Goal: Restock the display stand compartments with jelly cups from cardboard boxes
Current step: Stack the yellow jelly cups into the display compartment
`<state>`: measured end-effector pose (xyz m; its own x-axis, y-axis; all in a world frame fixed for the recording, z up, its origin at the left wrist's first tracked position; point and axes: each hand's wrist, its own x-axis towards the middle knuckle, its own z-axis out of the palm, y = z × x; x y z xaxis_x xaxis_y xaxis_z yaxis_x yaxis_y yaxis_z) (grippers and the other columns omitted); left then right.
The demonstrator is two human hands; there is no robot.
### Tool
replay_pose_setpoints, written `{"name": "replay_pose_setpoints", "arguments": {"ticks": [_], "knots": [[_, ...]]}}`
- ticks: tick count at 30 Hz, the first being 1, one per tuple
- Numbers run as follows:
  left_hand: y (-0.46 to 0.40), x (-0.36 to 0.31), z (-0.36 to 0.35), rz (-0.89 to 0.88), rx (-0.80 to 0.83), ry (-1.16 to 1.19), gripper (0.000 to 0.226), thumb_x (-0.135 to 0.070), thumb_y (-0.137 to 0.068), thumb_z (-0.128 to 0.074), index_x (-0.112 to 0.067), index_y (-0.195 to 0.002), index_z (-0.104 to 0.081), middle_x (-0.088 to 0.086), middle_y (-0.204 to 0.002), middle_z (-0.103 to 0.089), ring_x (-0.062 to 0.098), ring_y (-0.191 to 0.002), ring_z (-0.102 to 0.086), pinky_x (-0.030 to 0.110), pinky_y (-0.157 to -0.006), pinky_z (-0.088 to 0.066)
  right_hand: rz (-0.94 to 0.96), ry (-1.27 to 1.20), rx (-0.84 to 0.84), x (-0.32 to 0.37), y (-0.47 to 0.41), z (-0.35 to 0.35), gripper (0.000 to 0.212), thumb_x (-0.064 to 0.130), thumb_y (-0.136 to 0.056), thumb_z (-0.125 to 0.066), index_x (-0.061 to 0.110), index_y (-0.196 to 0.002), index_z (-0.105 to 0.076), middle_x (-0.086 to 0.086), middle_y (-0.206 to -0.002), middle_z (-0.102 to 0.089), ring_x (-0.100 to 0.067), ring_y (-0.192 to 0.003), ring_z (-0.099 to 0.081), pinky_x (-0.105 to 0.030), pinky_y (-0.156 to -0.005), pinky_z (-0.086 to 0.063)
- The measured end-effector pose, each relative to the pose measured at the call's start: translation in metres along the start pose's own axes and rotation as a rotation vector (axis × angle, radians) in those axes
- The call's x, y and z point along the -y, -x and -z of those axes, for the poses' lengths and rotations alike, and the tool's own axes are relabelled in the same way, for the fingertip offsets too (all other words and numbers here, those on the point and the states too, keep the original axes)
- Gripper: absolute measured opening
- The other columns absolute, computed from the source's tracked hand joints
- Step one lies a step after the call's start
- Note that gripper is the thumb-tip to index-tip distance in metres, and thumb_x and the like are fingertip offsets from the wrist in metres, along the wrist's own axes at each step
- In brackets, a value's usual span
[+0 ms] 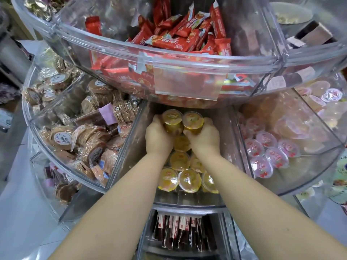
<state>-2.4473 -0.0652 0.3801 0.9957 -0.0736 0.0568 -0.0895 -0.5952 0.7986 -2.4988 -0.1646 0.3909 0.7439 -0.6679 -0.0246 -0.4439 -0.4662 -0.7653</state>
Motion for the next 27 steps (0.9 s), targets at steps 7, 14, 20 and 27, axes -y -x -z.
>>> {"name": "replay_pose_setpoints", "arguments": {"ticks": [7, 14, 20, 27], "knots": [[-0.003, 0.003, -0.004, 0.02, 0.053, -0.055, 0.041, -0.021, -0.075, -0.075, -0.002, -0.106, -0.055, 0.018, -0.106, -0.066, 0.035, -0.1, -0.061, 0.021, -0.068, -0.035, -0.076, -0.054, -0.041, -0.001, 0.003, -0.002, 0.038, 0.016, -0.083, -0.066, 0.005, -0.115, -0.05, -0.014, -0.11, -0.062, -0.032, -0.105, -0.058, -0.029, -0.079, -0.044], [-0.004, 0.005, -0.006, 0.0, 0.014, -0.106, 0.034, -0.018, -0.08, -0.069, -0.001, -0.107, -0.056, 0.019, -0.105, -0.066, 0.036, -0.098, -0.061, 0.024, -0.069, -0.036, -0.091, -0.046, -0.04, 0.0, 0.0, -0.002, 0.032, 0.016, -0.085, -0.064, 0.005, -0.112, -0.054, -0.014, -0.109, -0.063, -0.033, -0.104, -0.058, -0.032, -0.081, -0.045], [-0.006, 0.007, -0.001, -0.027, 0.068, -0.092, 0.024, -0.016, -0.084, -0.063, -0.006, -0.107, -0.061, 0.014, -0.104, -0.068, 0.031, -0.098, -0.062, 0.018, -0.07, -0.035, -0.125, -0.169, 0.12, -0.004, 0.004, 0.007, 0.038, 0.021, -0.083, -0.067, 0.012, -0.117, -0.052, -0.005, -0.108, -0.062, -0.025, -0.098, -0.06, -0.025, -0.071, -0.042], [-0.005, 0.003, 0.001, -0.009, 0.078, -0.116, 0.023, -0.019, -0.085, -0.06, -0.005, -0.104, -0.061, 0.015, -0.103, -0.067, 0.033, -0.098, -0.061, 0.02, -0.069, -0.034, -0.14, -0.213, 0.236, -0.007, 0.025, 0.026, 0.055, 0.016, -0.085, -0.065, 0.006, -0.132, -0.039, -0.006, -0.111, -0.056, -0.005, -0.065, -0.041, -0.007, -0.055, -0.039]]}}
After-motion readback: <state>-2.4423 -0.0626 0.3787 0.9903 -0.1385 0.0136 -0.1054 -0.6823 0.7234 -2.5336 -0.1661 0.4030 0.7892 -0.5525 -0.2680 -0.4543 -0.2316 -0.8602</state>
